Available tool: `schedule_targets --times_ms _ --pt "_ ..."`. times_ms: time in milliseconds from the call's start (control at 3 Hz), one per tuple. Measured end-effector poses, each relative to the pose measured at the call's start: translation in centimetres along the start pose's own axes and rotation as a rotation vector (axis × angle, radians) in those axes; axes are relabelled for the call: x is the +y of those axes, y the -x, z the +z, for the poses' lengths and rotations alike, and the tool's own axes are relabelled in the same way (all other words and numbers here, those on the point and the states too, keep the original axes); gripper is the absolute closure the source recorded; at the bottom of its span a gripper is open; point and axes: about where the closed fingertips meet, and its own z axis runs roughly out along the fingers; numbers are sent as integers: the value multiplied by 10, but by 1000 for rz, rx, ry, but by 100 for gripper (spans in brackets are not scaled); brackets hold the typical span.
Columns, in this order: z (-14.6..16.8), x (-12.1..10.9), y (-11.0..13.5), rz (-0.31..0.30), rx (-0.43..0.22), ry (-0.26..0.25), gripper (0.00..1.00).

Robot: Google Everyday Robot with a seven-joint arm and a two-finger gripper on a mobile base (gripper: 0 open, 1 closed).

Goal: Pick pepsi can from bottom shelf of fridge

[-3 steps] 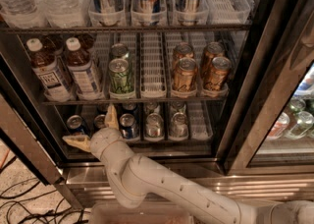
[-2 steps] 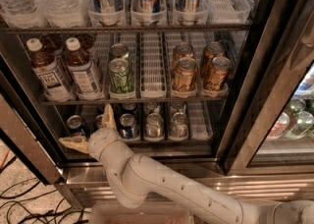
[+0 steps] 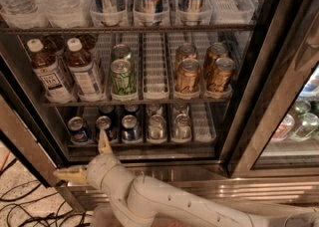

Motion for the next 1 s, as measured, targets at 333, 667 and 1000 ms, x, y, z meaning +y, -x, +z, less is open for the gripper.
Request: schedule_targets --times_ms 333,667,1000 --pt "-3 18 -23 -16 41 37 0" --pt "16 23 -49 -25 52 19 0" --pt "50 18 -70 -4 -5 -31 0"
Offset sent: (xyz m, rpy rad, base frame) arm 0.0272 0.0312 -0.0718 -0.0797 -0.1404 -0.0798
